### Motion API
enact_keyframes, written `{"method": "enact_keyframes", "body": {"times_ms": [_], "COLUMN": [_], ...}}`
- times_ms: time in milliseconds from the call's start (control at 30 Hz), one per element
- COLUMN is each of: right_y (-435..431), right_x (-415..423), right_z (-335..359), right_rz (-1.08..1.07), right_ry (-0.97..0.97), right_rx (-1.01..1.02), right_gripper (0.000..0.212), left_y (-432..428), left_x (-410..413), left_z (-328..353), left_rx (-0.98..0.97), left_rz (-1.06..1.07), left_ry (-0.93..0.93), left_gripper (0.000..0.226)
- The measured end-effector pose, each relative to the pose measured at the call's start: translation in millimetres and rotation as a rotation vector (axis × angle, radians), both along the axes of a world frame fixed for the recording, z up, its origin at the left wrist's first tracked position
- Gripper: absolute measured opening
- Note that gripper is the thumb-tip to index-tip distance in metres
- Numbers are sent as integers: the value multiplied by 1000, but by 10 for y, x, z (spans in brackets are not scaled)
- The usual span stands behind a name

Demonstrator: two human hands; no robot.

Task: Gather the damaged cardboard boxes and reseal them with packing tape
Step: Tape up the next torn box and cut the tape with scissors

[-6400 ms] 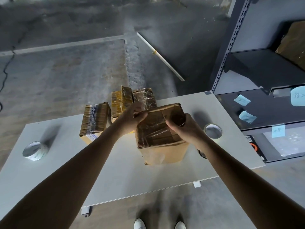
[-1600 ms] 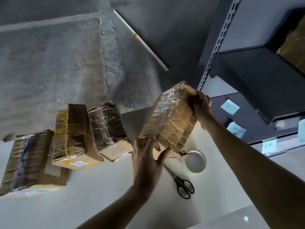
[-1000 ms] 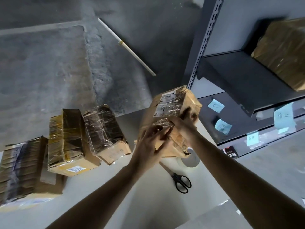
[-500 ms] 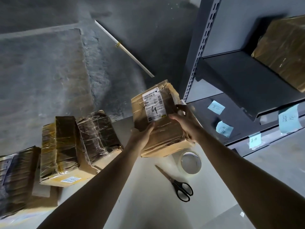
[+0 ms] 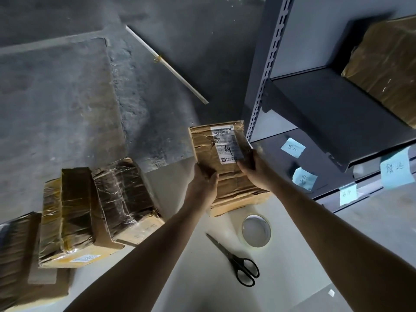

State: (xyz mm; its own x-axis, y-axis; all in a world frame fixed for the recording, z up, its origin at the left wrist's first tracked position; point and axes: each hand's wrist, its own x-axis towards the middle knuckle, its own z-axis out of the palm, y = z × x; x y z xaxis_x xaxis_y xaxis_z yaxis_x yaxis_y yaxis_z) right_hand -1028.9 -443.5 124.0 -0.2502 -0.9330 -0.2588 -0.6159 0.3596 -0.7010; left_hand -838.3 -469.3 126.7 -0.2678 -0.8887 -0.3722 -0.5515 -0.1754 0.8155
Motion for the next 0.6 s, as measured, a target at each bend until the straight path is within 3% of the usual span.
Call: {"method": "enact_keyframes", "body": {"times_ms": [133, 233, 300, 433, 533, 600], "right_y": [23, 75, 106, 94, 91, 77], "right_x": [-26, -122, -196, -269, 33, 340], "right_z": [-48, -172, -295, -433, -43, 263], "right_rz": [-9, -37, -33, -16, 37, 94], "right_ry": [47, -20, -67, 77, 259, 332], "right_rx": [-15, 40, 48, -17, -104, -217], "right_gripper": [67, 85, 83, 100, 72, 61], "left_y": [35, 158, 237, 245, 250, 273], "left_x": [-8, -2, 9, 85, 273, 439], "left_z": [21, 59, 67, 186, 303, 390], "left_rx": [5, 19, 28, 17, 33, -96], "left_rz": [10, -13, -64, -128, -24, 87], "left_ry": [-20, -10, -17, -63, -77, -86], "left_gripper": [47, 49, 53, 57, 66, 58]}}
